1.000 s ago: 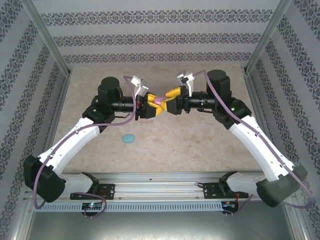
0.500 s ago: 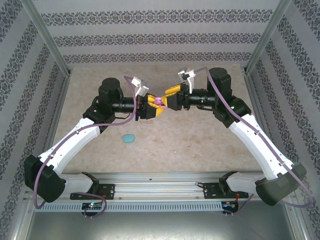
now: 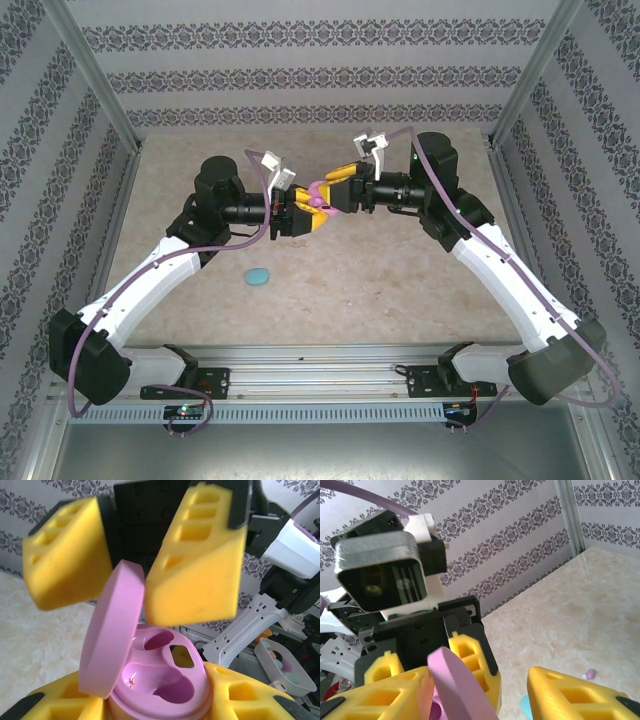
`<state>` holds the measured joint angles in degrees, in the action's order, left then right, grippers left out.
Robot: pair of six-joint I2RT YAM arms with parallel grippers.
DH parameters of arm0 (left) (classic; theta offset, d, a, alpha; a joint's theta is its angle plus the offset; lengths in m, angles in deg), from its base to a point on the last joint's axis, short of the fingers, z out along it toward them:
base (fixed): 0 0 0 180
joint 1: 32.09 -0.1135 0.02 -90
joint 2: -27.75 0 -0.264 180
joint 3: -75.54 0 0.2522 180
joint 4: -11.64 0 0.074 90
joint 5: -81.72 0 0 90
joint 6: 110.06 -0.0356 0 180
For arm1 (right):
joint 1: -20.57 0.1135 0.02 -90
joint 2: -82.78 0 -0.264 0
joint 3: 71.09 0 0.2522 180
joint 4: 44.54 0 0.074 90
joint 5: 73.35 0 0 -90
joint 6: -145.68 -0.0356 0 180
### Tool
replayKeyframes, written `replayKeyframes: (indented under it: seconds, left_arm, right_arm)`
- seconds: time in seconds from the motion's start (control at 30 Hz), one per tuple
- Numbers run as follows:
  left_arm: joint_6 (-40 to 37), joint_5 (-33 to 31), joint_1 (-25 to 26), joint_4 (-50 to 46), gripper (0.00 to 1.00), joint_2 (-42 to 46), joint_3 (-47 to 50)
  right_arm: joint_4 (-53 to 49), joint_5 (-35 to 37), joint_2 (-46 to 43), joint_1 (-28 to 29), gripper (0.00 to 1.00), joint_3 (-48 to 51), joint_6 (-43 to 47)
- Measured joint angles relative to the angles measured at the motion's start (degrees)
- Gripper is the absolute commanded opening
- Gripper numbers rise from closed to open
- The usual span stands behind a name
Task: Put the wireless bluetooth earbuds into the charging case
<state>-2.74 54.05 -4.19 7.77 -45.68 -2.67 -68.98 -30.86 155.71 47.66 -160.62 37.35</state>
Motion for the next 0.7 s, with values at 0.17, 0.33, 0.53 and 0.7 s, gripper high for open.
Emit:
replayKeyframes:
  seconds: [0.17,0.33,0.53,0.7]
  left_arm:
    - [1.42,0.22,-0.17,2.03,0.08,0.15,0.13]
    - [1.88,0.57,-0.17,2.19,0.12,0.17,0.15]
    - [0.79,1.42,-0.28,1.88,0.18,0.17,0.15]
    - [-0.72,2.43,-0.66,1.2,0.28,0.42,0.15]
  right_arm:
    - [0.72,-1.49,0.63,0.0,0.4,0.83,-1.27]
    - [1.7,-3.58,0.79,-0.02,0.3,0.83,-2.54]
    - [0.61,-4.98,2.12,0.02,0.18,-0.66,-1.79]
    - [-3.85,-3.61,3.06,0.94,0.11,-3.41,3.43]
